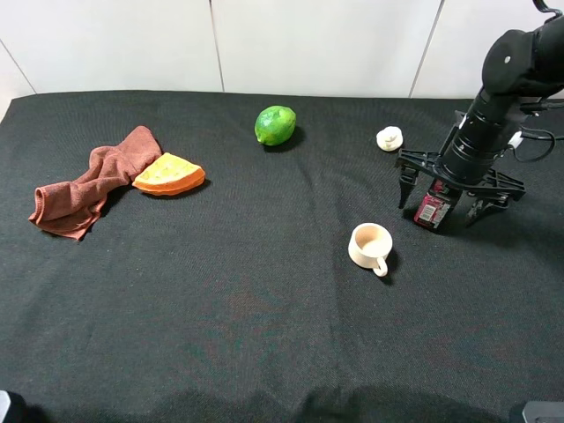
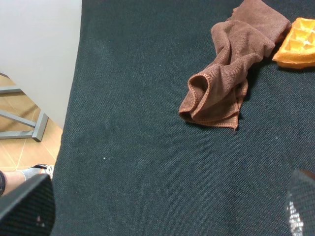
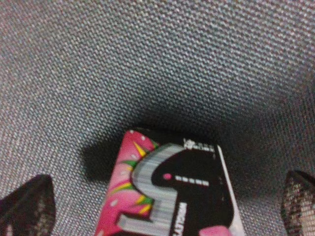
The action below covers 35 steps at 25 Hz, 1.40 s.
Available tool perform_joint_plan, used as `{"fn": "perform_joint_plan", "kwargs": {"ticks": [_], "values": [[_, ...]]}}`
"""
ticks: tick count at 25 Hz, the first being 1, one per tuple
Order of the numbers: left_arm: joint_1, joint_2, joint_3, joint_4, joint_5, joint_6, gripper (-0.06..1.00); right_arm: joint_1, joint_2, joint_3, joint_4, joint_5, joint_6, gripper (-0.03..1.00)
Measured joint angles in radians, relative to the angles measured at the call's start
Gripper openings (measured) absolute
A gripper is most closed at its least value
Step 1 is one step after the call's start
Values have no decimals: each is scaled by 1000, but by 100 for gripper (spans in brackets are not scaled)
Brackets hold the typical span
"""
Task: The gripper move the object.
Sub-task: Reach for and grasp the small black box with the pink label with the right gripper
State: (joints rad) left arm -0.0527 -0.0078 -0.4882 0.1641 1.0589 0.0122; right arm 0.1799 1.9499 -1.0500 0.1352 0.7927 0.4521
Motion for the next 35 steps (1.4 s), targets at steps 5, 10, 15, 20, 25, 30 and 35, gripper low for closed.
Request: {"fn": "perform_joint_plan", "kwargs": {"ticks": [5,10,15,20,25,30,35], "values": [[0,0,0,0,0,0,99,0,0,0,0,5,0,69],[0,0,0,0,0,0,99,0,0,0,-1,5,0,69],[0,0,0,0,0,0,99,0,10,0,-1,5,1,69],[0,0,0,0,0,0,99,0,11,0,-6,5,6,69],[0,0,0,0,0,0,99,0,11,0,-12,5,11,69],[0,0,0,0,0,0,99,0,17,0,-14,4,11,69],[0,0,0,0,0,0,99,0,27,0,-14,2,11,69]]}}
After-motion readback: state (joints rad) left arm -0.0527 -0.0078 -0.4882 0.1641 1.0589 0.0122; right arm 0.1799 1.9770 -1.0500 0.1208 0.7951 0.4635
